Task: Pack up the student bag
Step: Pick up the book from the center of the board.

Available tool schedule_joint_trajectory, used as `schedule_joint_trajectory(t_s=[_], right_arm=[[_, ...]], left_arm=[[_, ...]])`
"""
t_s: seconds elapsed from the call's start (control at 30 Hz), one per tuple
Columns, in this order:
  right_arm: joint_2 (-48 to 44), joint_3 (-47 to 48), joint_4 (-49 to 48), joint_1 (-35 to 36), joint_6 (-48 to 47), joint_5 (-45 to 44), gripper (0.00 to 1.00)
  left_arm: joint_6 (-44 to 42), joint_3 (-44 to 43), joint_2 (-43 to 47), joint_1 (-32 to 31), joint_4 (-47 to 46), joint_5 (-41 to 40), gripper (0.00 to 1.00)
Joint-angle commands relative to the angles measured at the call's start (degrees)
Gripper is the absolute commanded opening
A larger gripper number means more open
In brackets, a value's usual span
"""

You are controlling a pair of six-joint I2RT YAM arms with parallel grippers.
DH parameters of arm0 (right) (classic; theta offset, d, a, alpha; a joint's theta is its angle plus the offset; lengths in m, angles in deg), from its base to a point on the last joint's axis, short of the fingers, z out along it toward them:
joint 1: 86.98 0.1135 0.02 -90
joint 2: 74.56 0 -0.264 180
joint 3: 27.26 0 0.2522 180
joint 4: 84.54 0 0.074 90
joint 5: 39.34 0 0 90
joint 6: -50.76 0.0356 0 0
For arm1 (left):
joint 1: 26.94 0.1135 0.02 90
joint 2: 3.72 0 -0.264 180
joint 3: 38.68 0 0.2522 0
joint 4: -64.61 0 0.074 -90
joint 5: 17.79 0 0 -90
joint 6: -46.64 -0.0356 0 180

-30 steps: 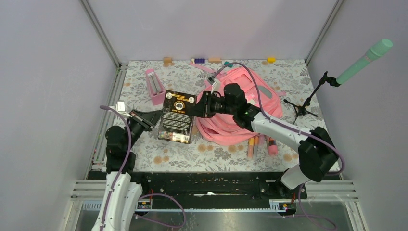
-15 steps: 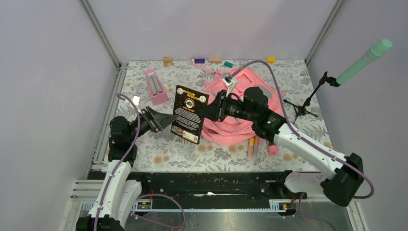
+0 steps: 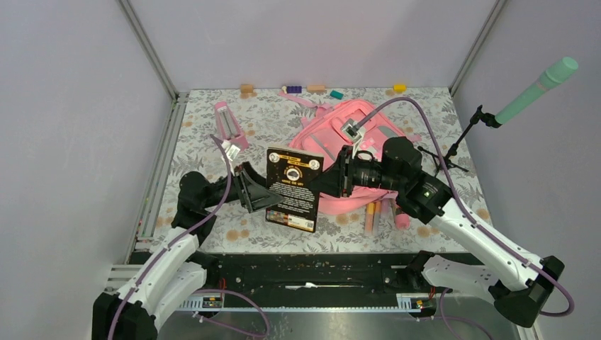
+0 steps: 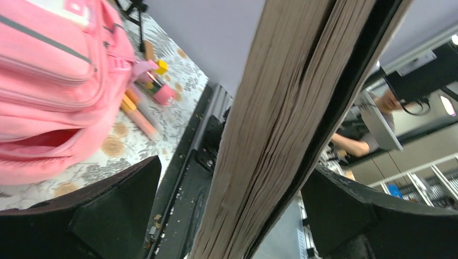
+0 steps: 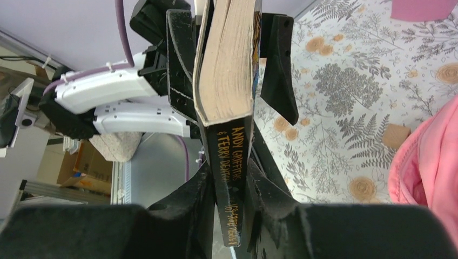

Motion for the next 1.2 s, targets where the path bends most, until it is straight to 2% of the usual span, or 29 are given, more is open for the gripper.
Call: schedule_joint_trajectory(t_s=[0.0,0.07,0.1,0.2,0.3,0.37,0.4,0.47,0.5,0.6,0.63,0.83,1.0,1.1,1.17], right_arm=[[-3.5,2.7,2.1,0.0,-2.5,2.4,0.00],[-3.7,3.1,3.7,0.0,-3.1,1.8,0.00],[-3.7,3.2,3.9,0.0,-3.2,1.8,0.00],[-3.9,2.9,4.4,0.0,-3.9,1.4,0.00],[-4.6,1.6,4.5,0.1,-5.5,-1.0,0.00],[-5.5,0.5,4.5,0.1,-5.8,-3.3,0.00],[-6.3,-0.7,3.8,0.0,-5.5,-4.4,0.03],[-8.0,-3.4,0.9,0.1,-4.1,-5.5,0.24],[-8.9,-5.2,-1.6,0.1,-3.1,-5.6,0.36],[-11.0,-10.8,-10.4,0.0,0.7,-4.9,0.86],[-11.0,-12.0,-12.5,0.0,1.7,-3.3,0.92],[-9.8,-15.3,-18.3,4.8,4.3,-4.2,0.94],[-8.8,-15.4,-21.4,8.2,6.4,-5.6,0.91],[-7.8,-15.4,-23.2,8.7,7.9,-5.4,0.77],[-7.3,-15.7,-24.3,8.7,8.7,-5.1,0.57]], left_arm=[[3.2,-1.4,-2.7,-4.4,-12.4,1.5,0.99],[6.2,-1.2,-4.5,-6.6,-17.7,1.7,0.97],[8.1,-1.2,-5.4,-7.8,-21.1,1.8,0.90],[13.6,-0.9,-8.1,-10.5,-30.6,2.1,0.50],[15.7,0.0,-9.3,-11.2,-35.6,1.1,0.18],[15.2,0.7,-9.3,-11.2,-36.0,-0.1,0.01],[14.7,1.1,-9.1,-11.3,-36.3,-1.0,0.00],[13.6,2.0,-7.7,-11.4,-36.3,-3.2,0.00],[12.9,2.5,-6.8,-11.5,-35.8,-4.3,0.00],[8.8,2.4,-3.6,-11.7,-30.5,-8.1,0.00],[7.6,2.3,-2.8,-11.7,-29.0,-8.8,0.00],[8.8,0.7,-4.3,-12.3,-30.3,-9.6,0.00],[5.4,-0.6,-3.7,-13.0,-25.3,-10.2,0.00],[4.0,-1.5,-4.0,-13.0,-22.5,-9.7,0.00],[4.3,-1.7,-4.8,-13.0,-23.2,-9.7,0.00]])
